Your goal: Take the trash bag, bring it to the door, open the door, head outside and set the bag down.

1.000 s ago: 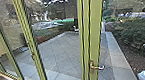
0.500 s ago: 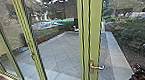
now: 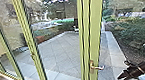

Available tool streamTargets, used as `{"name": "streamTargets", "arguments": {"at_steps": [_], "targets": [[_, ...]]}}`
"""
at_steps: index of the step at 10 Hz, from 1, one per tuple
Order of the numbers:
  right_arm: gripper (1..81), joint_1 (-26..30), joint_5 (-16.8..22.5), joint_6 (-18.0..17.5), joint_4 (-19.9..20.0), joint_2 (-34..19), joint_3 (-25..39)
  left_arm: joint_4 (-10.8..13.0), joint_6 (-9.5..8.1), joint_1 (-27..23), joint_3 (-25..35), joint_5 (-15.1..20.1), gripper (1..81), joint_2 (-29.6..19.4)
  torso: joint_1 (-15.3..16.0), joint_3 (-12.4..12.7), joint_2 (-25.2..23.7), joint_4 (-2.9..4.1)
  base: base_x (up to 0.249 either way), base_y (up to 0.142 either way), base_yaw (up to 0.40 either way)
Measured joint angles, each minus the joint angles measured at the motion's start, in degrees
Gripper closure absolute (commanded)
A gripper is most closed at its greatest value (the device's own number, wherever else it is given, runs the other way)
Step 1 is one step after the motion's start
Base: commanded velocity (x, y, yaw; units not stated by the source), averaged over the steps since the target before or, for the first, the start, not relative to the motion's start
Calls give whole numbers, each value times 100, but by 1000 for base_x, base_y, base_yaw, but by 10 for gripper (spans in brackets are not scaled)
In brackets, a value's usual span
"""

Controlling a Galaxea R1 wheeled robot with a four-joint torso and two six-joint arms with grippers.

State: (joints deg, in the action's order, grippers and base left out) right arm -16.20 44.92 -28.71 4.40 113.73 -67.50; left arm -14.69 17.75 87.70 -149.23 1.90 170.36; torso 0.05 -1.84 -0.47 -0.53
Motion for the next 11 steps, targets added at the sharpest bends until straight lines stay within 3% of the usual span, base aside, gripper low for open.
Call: {"name": "streamTargets", "arguments": {"at_steps": [4, 11], "targets": [[10, 55, 17, -408, 20, 857, -706, -7, -2, 0, -87, 0, 811, 59, 2, -2, 0, 0, 0, 0, 0], [10, 113, 26, -1393, 44, 1853, -2118, -9, -4, 0, -129, 2, 811, 108, 5, -9, 2, 0, 0, 0, 0]]}}
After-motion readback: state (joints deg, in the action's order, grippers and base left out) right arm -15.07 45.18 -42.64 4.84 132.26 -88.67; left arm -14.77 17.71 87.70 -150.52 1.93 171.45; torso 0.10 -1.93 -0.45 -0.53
